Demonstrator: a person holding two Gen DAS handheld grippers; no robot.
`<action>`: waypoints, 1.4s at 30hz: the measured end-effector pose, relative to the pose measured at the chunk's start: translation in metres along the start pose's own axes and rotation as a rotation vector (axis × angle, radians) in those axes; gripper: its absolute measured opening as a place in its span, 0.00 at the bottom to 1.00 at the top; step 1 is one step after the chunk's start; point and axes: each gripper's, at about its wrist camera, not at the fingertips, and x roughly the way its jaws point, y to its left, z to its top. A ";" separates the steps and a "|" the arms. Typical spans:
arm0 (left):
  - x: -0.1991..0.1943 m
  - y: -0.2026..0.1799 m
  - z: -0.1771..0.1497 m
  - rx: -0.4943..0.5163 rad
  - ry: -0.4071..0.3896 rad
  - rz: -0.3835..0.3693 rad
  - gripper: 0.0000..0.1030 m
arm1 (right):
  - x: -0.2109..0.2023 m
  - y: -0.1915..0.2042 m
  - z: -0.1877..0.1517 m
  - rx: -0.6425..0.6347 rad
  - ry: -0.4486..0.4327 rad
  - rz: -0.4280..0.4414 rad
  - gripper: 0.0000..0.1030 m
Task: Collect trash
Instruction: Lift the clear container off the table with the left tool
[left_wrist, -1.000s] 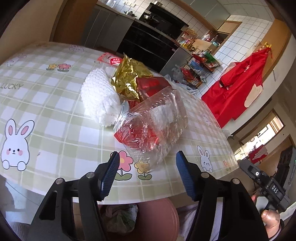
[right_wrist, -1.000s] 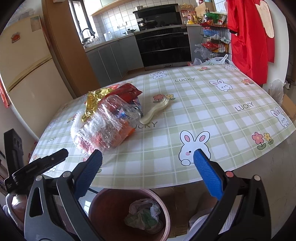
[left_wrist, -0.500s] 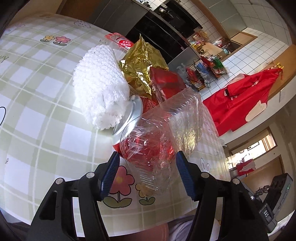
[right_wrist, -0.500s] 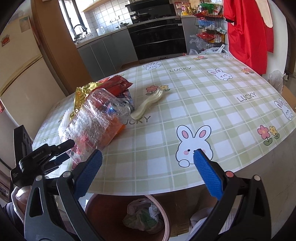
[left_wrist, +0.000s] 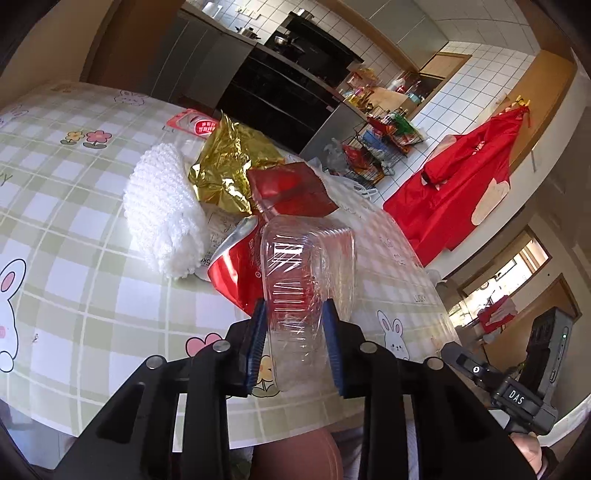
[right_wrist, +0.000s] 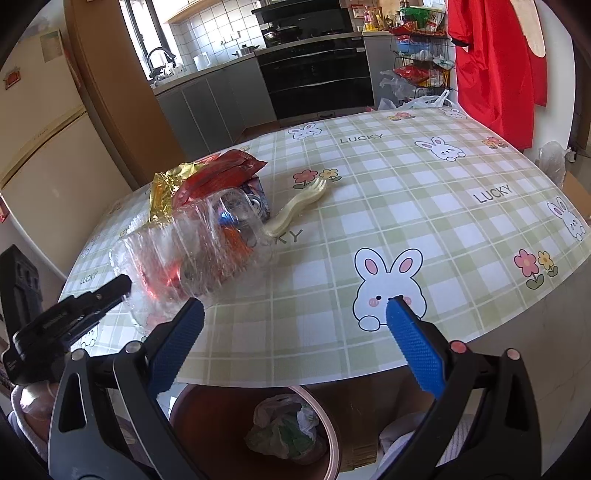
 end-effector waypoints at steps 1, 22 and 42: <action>-0.001 -0.003 0.000 0.013 -0.002 -0.001 0.28 | 0.000 0.000 0.000 0.001 0.001 -0.002 0.94; -0.072 -0.029 0.037 0.002 -0.221 -0.186 0.05 | 0.001 -0.006 -0.001 0.010 0.003 -0.011 0.94; -0.159 -0.003 0.079 -0.002 -0.426 -0.198 0.05 | 0.058 0.005 0.050 -0.056 0.030 0.068 0.76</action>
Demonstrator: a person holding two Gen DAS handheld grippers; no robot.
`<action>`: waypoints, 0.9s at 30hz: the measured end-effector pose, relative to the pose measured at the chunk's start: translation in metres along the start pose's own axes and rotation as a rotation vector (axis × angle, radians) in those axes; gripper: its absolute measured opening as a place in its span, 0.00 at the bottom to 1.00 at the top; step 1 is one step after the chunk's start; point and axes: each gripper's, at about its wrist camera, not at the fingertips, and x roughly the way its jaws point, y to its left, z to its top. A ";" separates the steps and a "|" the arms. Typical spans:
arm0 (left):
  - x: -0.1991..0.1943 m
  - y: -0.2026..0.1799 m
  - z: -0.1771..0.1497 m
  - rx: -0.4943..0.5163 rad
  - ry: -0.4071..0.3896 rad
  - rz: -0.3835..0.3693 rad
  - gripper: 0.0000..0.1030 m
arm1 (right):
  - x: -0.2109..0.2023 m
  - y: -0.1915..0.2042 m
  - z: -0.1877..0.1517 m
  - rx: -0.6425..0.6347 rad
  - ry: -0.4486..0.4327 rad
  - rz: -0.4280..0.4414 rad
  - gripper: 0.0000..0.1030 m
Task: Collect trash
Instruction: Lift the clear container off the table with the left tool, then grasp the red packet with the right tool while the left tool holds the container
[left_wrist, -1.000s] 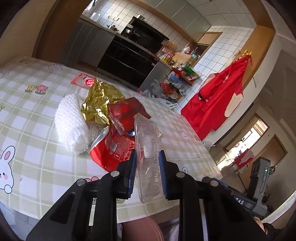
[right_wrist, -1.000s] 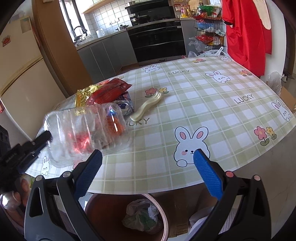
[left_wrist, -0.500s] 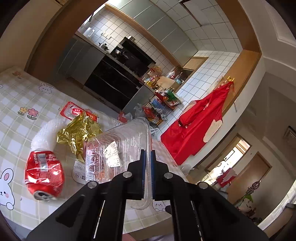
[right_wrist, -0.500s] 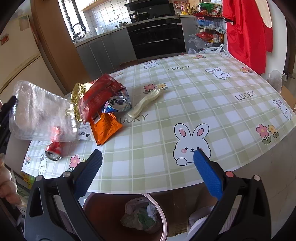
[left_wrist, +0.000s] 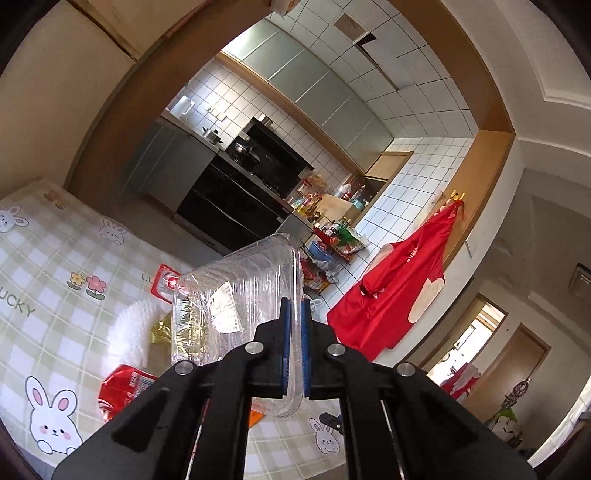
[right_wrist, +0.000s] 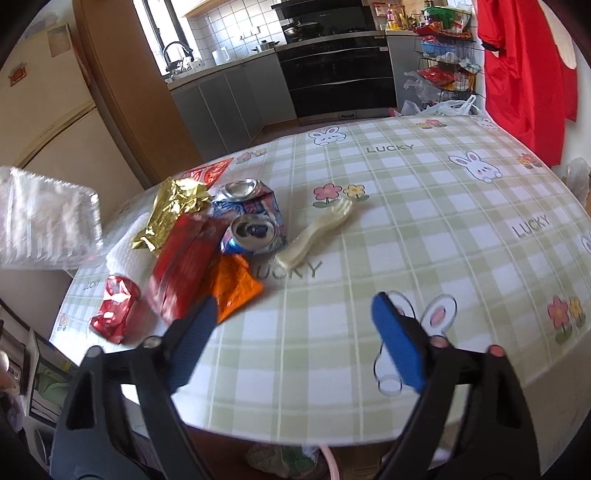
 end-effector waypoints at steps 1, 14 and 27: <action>-0.005 0.002 0.002 0.000 -0.007 0.010 0.05 | 0.007 0.001 0.005 0.000 0.014 0.010 0.71; -0.054 0.041 0.002 -0.021 -0.077 0.159 0.05 | 0.082 0.106 0.008 0.031 0.141 0.143 0.94; -0.087 0.062 -0.005 -0.051 -0.108 0.220 0.05 | 0.129 0.151 0.010 0.041 0.216 -0.011 0.68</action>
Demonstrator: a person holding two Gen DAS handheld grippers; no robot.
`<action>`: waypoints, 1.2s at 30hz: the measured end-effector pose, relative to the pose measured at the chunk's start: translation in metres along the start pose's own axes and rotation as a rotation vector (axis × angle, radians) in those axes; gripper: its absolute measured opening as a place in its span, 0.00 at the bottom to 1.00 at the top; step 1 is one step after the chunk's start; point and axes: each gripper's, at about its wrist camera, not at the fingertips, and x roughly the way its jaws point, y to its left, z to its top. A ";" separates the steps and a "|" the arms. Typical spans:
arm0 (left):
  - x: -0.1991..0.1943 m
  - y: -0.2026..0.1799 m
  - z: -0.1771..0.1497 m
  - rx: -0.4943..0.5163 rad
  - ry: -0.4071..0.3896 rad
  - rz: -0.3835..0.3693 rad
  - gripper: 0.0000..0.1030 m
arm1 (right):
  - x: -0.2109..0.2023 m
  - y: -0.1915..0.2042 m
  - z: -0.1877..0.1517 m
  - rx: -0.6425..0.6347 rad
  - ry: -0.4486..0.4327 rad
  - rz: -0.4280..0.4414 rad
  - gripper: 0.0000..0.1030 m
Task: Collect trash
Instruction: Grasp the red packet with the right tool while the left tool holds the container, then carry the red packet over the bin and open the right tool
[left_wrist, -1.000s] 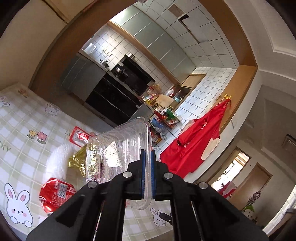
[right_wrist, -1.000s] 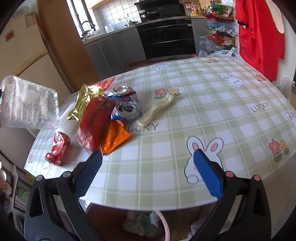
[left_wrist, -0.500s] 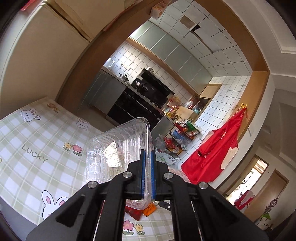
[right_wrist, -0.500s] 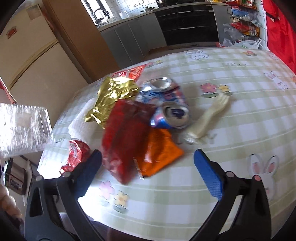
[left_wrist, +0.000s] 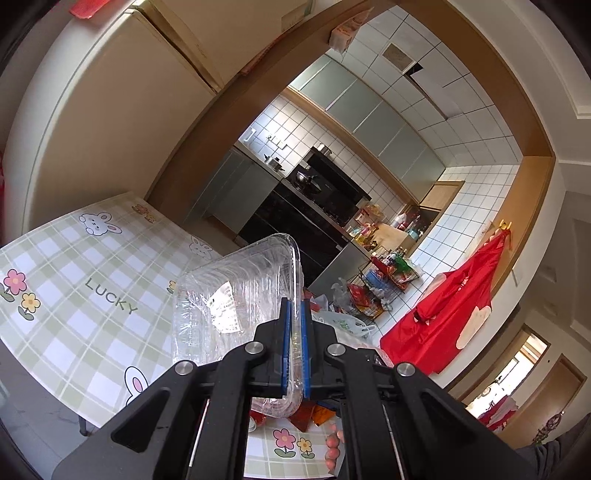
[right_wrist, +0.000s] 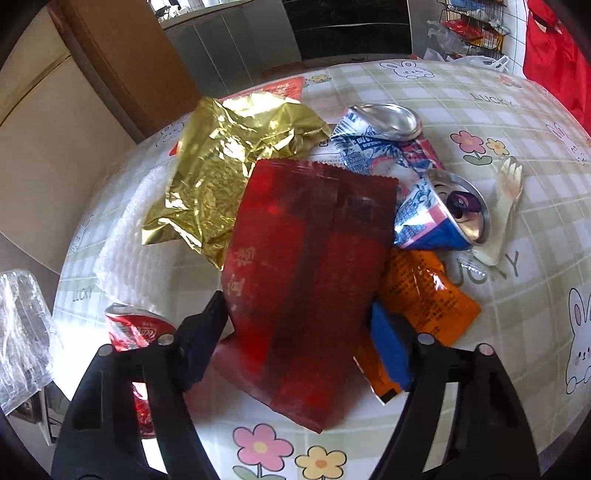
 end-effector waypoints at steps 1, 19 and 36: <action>-0.002 -0.001 0.000 -0.002 -0.003 0.000 0.05 | -0.006 0.000 -0.002 -0.015 -0.012 0.007 0.67; -0.022 -0.039 -0.005 -0.001 0.029 0.005 0.05 | -0.184 -0.032 -0.051 -0.248 -0.359 0.027 0.65; -0.055 -0.135 -0.031 0.070 0.071 -0.094 0.05 | -0.320 -0.082 -0.145 -0.279 -0.549 0.157 0.65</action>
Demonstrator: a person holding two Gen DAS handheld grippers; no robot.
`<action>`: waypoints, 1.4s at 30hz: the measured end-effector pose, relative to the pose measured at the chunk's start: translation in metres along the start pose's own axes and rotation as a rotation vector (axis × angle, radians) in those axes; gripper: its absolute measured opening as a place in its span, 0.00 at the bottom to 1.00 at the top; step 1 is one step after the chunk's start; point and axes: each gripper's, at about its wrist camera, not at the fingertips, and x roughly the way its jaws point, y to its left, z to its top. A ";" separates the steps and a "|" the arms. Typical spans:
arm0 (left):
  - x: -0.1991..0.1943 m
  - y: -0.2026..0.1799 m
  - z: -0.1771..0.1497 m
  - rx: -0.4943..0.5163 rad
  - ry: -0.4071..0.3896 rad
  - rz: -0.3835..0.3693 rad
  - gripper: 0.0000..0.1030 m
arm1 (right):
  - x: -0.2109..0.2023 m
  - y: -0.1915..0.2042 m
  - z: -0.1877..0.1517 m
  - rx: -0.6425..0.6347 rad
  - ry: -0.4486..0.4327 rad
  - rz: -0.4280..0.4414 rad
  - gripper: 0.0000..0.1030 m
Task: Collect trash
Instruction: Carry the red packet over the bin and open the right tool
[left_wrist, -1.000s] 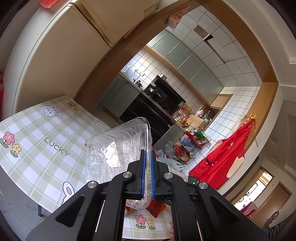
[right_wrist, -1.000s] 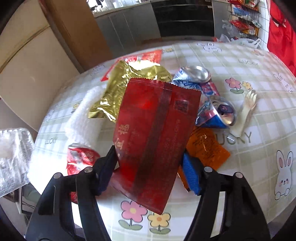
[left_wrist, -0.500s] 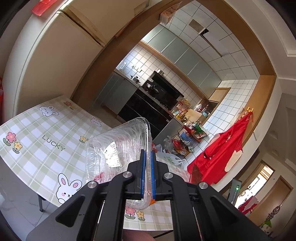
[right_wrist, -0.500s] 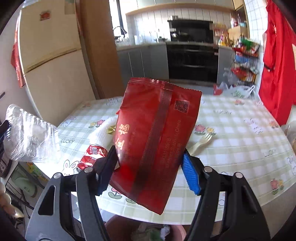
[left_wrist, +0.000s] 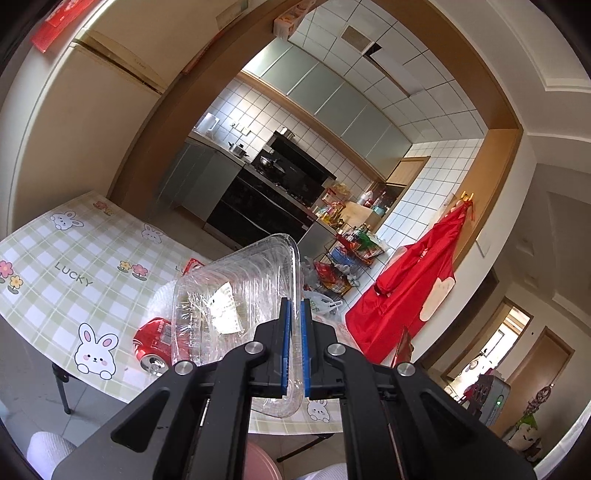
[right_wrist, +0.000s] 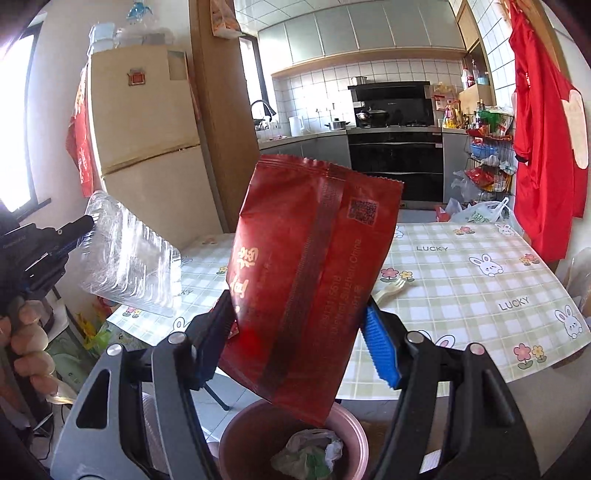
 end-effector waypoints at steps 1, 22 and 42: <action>-0.001 -0.002 -0.002 0.010 -0.001 0.000 0.05 | -0.004 -0.002 -0.002 -0.003 -0.004 0.003 0.65; 0.018 0.019 -0.014 0.004 0.044 0.034 0.05 | 0.031 0.028 -0.020 -0.096 0.057 0.061 0.82; 0.042 -0.042 -0.048 0.133 0.250 -0.170 0.05 | -0.007 -0.026 0.000 0.051 -0.127 -0.136 0.95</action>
